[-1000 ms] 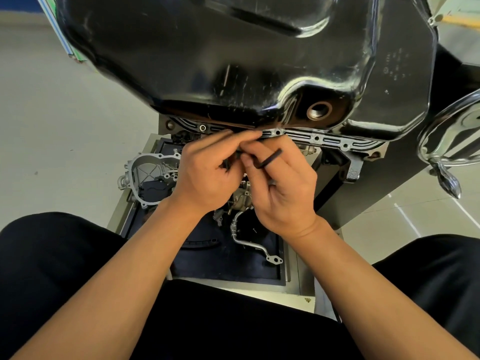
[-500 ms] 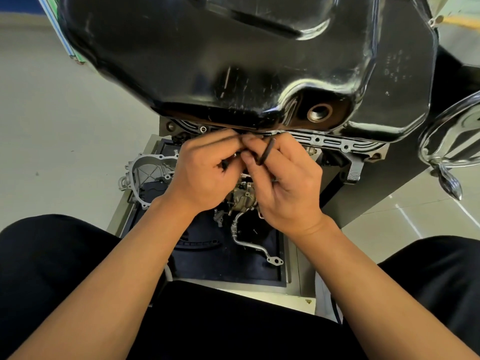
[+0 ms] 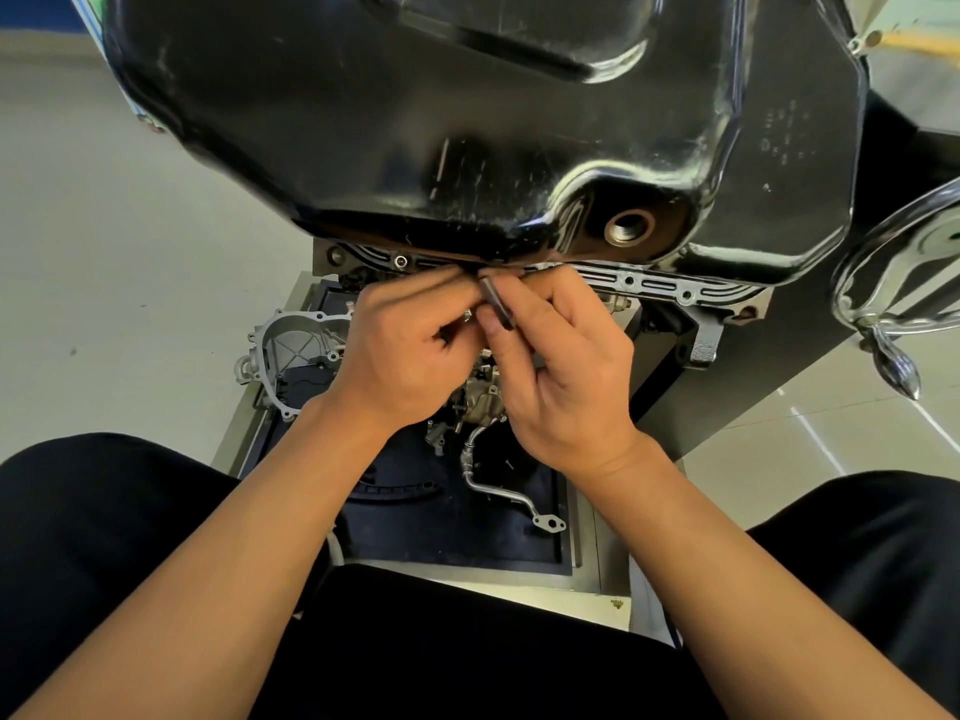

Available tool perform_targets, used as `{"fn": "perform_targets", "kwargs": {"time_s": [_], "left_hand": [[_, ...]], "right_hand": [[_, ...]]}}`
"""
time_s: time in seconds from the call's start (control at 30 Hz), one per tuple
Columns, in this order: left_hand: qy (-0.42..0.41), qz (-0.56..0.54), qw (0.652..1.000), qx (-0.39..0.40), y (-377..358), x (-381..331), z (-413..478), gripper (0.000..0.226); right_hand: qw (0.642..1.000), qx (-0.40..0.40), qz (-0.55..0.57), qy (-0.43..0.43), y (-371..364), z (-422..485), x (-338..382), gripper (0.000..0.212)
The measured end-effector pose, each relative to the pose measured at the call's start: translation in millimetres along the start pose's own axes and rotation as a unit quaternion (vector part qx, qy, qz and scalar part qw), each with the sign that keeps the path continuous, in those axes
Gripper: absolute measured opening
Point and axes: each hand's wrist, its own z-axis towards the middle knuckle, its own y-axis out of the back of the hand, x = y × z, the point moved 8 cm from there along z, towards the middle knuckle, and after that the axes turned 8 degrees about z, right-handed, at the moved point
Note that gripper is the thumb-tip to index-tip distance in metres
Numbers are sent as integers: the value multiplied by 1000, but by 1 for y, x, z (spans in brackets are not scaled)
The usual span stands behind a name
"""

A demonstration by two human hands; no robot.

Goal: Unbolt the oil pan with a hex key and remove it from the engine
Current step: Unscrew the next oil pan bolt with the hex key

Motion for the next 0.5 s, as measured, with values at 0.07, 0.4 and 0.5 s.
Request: {"fn": "perform_targets", "kwargs": {"time_s": [0.07,0.4,0.5], "left_hand": [[-6,-9,1000,2,1,0,2,17],[13,6,1000,-10,5,0,4,24],[-13,9,1000,22,4,-5,5,33]], "right_hand": [[1000,5,-2,-2,1,0,0,27],[1000,11,-14,6,0,-2,6,16],[1000,26,-3,-4,-2,-1,2,19]]}}
